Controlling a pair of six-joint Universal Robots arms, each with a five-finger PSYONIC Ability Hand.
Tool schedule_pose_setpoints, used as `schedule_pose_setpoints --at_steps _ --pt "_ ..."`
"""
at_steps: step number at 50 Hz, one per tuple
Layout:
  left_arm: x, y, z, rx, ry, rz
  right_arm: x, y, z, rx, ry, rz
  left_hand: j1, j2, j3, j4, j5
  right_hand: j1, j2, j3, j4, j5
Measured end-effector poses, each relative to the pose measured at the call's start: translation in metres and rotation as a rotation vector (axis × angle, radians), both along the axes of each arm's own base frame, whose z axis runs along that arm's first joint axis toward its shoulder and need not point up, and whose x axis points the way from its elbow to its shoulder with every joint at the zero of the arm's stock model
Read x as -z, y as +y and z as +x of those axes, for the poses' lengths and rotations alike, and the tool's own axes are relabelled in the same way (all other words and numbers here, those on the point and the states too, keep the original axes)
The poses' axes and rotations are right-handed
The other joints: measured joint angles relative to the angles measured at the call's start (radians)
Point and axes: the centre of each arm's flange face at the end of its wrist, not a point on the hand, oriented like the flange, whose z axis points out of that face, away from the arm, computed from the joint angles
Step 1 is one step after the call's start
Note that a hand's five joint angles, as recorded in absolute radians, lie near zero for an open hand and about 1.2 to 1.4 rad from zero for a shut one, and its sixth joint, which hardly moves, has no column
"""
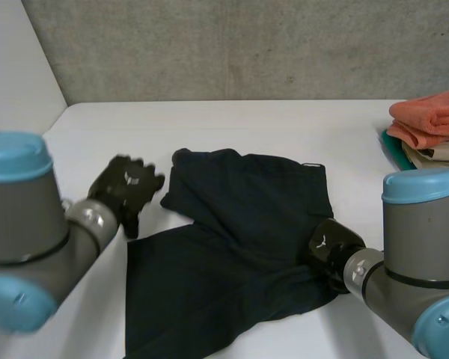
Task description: Fold the laundry.
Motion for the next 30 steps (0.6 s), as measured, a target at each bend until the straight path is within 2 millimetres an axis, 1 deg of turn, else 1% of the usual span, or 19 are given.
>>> schedule_pose_setpoints --at_steps 1,2,7,9,13,17,20,25,26,28,29,30 --pt "0.000 -0.003 -0.001 0.001 0.008 -0.001 0.000 0.000 0.000 0.001 -0.002 -0.001 0.000 0.000 0.000 0.000 0.000 0.000 0.000 0.000 0.000 0.000" --pt "0.003 -0.020 -0.007 0.010 0.055 0.001 0.003 -0.002 0.001 0.009 -0.012 -0.009 0.062 0.061 0.067 0.062 0.061 0.000 0.000 0.000 0.000 0.000" --pt "0.018 -0.057 -0.021 0.048 0.151 0.059 0.007 -0.003 0.002 0.017 -0.032 -0.025 0.124 0.137 0.144 0.143 0.143 0.012 0.000 0.000 0.000 0.000" --pt "0.025 -0.069 -0.025 0.061 0.175 0.086 0.008 -0.004 0.002 0.019 -0.036 -0.030 0.131 0.148 0.153 0.154 0.155 0.012 0.000 0.000 0.000 0.000" --pt "0.040 -0.084 -0.031 0.073 0.186 0.123 0.008 -0.004 0.002 0.024 -0.040 -0.038 0.179 0.194 0.197 0.197 0.197 0.012 0.000 0.000 0.000 0.000" --pt "0.055 -0.091 -0.035 0.073 0.172 0.152 0.008 -0.007 0.000 0.033 -0.042 -0.046 0.213 0.228 0.235 0.233 0.230 0.012 0.000 0.000 0.000 0.000" --pt "0.063 -0.092 -0.036 0.070 0.155 0.166 0.008 -0.008 -0.001 0.038 -0.044 -0.051 0.234 0.248 0.255 0.254 0.250 0.012 0.000 0.000 0.000 0.000" --pt "0.072 -0.092 -0.036 0.070 0.130 0.177 0.007 -0.010 -0.002 0.044 -0.045 -0.054 0.240 0.259 0.265 0.263 0.259 0.012 0.000 0.000 0.000 0.000" --pt "0.075 -0.091 -0.036 0.073 0.121 0.178 0.007 -0.011 -0.002 0.047 -0.046 -0.055 0.294 0.305 0.311 0.308 0.304 0.012 0.000 0.000 0.000 0.000" --pt "0.076 -0.090 -0.037 0.077 0.113 0.177 0.007 -0.012 -0.002 0.049 -0.046 -0.057 0.333 0.348 0.354 0.346 0.342 0.012 0.000 0.000 0.000 0.000" --pt "0.076 -0.089 -0.038 0.081 0.107 0.175 0.008 -0.012 -0.002 0.050 -0.047 -0.058 0.439 0.460 0.465 0.447 0.443 0.012 0.000 0.000 0.000 0.000" --pt "0.076 -0.088 -0.038 0.083 0.104 0.174 0.008 -0.013 -0.003 0.051 -0.047 -0.059 0.523 0.527 0.531 0.529 0.525 0.012 0.000 0.000 0.000 0.000"
